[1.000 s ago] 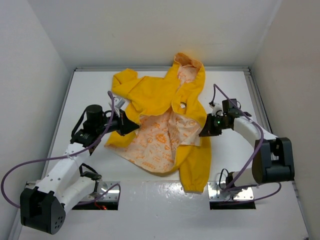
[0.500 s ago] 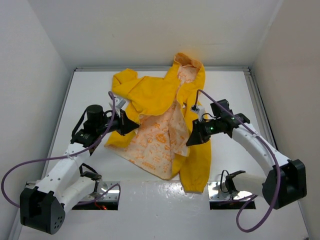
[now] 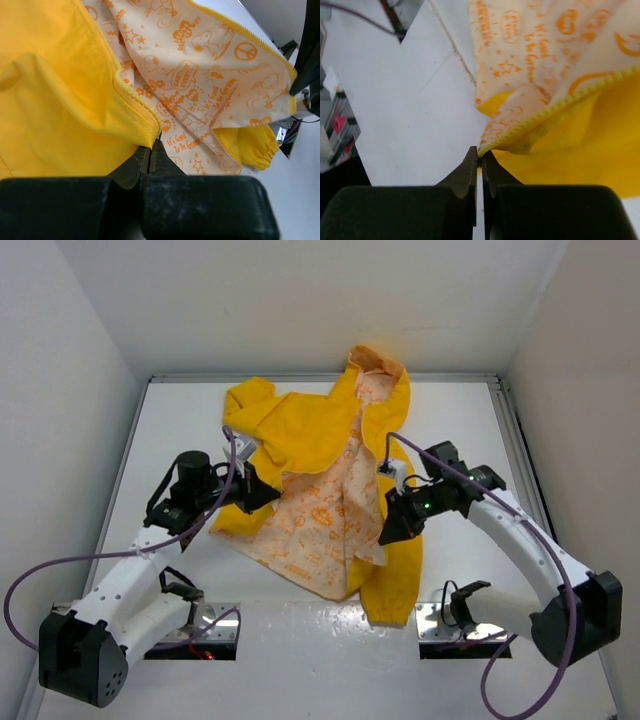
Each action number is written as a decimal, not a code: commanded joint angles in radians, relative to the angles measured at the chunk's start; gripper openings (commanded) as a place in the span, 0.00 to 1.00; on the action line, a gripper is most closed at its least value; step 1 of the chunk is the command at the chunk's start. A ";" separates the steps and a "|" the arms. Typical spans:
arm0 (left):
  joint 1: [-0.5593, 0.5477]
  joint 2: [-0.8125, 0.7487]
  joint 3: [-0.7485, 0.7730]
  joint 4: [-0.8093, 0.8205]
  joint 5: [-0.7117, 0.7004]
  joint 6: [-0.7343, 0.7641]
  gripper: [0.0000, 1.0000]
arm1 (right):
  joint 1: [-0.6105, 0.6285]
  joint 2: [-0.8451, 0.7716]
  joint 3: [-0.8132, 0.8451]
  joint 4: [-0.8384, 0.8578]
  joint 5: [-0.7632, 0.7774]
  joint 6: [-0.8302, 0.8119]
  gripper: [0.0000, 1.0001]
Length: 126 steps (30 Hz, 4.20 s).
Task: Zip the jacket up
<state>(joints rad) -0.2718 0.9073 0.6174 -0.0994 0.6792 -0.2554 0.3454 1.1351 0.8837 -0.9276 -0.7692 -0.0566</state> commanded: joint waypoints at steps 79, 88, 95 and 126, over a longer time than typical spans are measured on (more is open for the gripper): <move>0.005 -0.036 -0.077 0.107 -0.046 -0.018 0.00 | -0.181 0.158 -0.279 0.480 0.524 0.147 0.00; -0.014 -0.015 -0.068 0.129 -0.046 -0.028 0.00 | -0.370 0.097 -0.221 0.489 0.301 0.150 0.00; -0.033 -0.015 -0.068 0.110 -0.058 -0.008 0.00 | -0.289 -0.023 -0.226 0.394 0.036 0.284 0.00; -0.093 -0.015 -0.059 0.061 -0.130 0.067 0.00 | -0.037 -0.279 -0.290 0.067 0.209 0.343 0.42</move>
<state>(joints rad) -0.3546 0.9031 0.5396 -0.0597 0.5526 -0.2024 0.3031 0.8429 0.6106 -0.8455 -0.4488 0.2600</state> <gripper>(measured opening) 0.010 0.408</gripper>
